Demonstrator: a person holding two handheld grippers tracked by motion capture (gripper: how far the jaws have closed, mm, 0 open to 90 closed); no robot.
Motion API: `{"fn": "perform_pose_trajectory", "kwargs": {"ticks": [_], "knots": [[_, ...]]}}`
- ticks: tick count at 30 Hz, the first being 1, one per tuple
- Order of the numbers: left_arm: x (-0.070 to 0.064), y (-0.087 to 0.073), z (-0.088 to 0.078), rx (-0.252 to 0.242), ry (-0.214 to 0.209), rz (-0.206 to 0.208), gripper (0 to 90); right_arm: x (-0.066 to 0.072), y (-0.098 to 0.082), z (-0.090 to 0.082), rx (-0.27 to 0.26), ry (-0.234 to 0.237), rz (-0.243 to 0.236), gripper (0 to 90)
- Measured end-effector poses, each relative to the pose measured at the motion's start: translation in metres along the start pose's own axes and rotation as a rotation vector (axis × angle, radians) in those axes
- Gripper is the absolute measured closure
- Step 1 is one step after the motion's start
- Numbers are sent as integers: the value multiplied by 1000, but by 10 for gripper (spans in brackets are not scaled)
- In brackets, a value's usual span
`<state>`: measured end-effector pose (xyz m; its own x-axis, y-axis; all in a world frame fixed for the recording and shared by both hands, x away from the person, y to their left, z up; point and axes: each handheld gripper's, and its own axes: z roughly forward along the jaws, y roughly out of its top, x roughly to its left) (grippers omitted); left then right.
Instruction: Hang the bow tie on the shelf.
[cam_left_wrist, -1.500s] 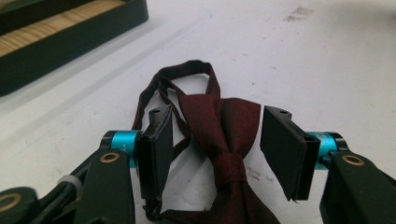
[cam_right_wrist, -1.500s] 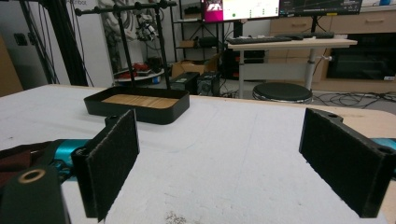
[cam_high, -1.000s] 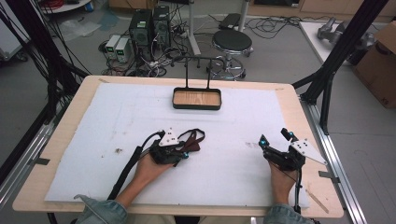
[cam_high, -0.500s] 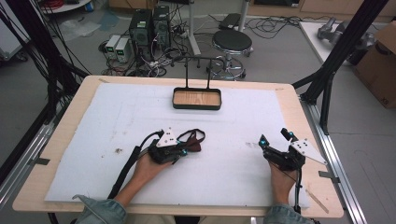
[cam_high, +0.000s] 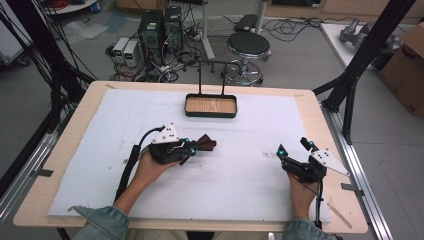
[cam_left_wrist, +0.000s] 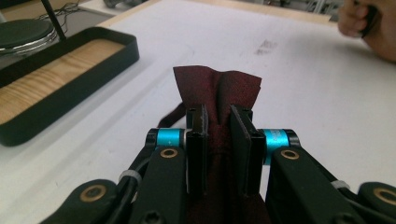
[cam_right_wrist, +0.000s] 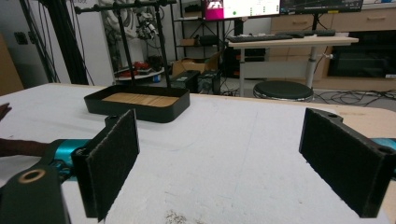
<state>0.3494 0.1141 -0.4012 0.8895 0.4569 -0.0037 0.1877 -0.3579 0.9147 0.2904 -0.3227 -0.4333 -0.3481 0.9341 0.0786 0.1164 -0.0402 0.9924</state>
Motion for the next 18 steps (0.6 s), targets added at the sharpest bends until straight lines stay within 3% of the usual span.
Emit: {"fn": "perform_pose_trajectory", "kwargs": {"ticks": [11, 18], "knots": [[33, 22, -10, -46, -18, -33, 768, 0, 0, 0, 0, 0, -3, 112], [51, 40, -15, -58, -5, -22, 767, 0, 0, 1, 1, 4, -5, 112]]}}
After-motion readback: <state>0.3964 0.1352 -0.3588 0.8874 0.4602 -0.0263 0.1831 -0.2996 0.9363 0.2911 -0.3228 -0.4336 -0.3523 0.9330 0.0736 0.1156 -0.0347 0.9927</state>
